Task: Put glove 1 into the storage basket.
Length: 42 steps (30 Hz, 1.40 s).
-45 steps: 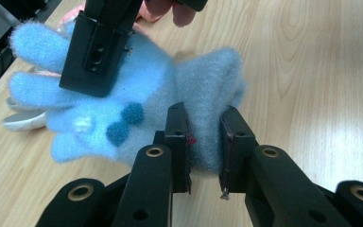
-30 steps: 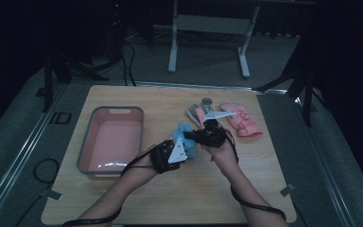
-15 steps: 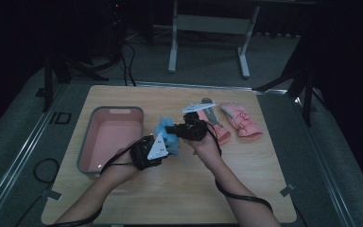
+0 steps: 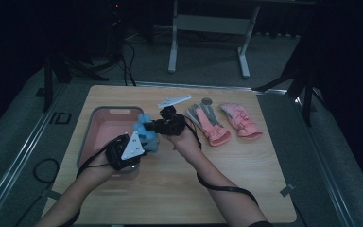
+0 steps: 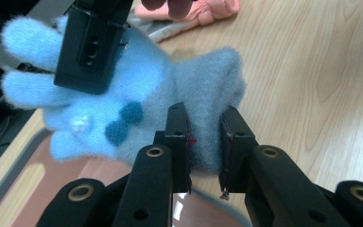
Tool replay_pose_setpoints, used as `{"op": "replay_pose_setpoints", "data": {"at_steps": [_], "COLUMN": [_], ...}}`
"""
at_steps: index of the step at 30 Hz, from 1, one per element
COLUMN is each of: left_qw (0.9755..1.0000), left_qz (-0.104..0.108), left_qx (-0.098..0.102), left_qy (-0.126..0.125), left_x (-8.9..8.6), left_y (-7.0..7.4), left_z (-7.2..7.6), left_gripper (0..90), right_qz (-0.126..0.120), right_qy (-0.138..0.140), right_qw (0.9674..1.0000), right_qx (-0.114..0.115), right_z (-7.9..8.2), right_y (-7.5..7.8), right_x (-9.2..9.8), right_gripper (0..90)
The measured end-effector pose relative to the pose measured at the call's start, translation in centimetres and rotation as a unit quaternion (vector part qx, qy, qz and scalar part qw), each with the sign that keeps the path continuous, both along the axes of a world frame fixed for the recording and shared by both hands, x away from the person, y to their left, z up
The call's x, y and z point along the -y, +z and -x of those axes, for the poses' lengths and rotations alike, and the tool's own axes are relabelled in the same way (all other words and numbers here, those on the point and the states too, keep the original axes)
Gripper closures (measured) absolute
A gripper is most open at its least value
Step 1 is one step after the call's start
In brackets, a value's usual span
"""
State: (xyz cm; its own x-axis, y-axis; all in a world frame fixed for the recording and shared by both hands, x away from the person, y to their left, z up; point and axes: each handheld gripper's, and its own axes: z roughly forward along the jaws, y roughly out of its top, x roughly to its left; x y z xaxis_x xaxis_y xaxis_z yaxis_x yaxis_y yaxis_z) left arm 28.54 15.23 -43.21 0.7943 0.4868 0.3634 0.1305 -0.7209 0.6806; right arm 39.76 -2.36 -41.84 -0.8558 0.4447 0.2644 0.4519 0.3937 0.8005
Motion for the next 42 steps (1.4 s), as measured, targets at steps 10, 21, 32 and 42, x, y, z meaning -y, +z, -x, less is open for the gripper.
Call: {"op": "replay_pose_setpoints", "data": {"at_steps": [10,21,32,42], "left_qw": [0.9994,0.9978,0.9935,0.9912], "left_qz": [-0.004,-0.016,-0.048,-0.060], "left_qx": [-0.012,-0.031,-0.083,-0.099], "left_qy": [0.033,0.057,0.060,0.065], "left_x": [-4.4,-6.7,-6.4,-6.2], "left_y": [-0.1,-1.1,-3.8,-4.2], "left_z": [0.5,0.4,-1.7,-4.1], "left_gripper": [77.3,77.3,77.2,76.9], "right_qz": [0.000,0.006,0.051,0.066], "right_qy": [0.027,0.044,0.028,0.015], "right_qw": [0.9996,0.9989,0.9979,0.9968], "right_qx": [-0.002,-0.014,-0.029,-0.043], "right_z": [-0.1,-0.5,-1.5,-3.6], "right_y": [0.0,-1.1,-5.1,-6.1], "right_x": [-5.2,-8.5,-9.0,-9.4], "right_gripper": [84.5,84.5,84.5,83.9]}}
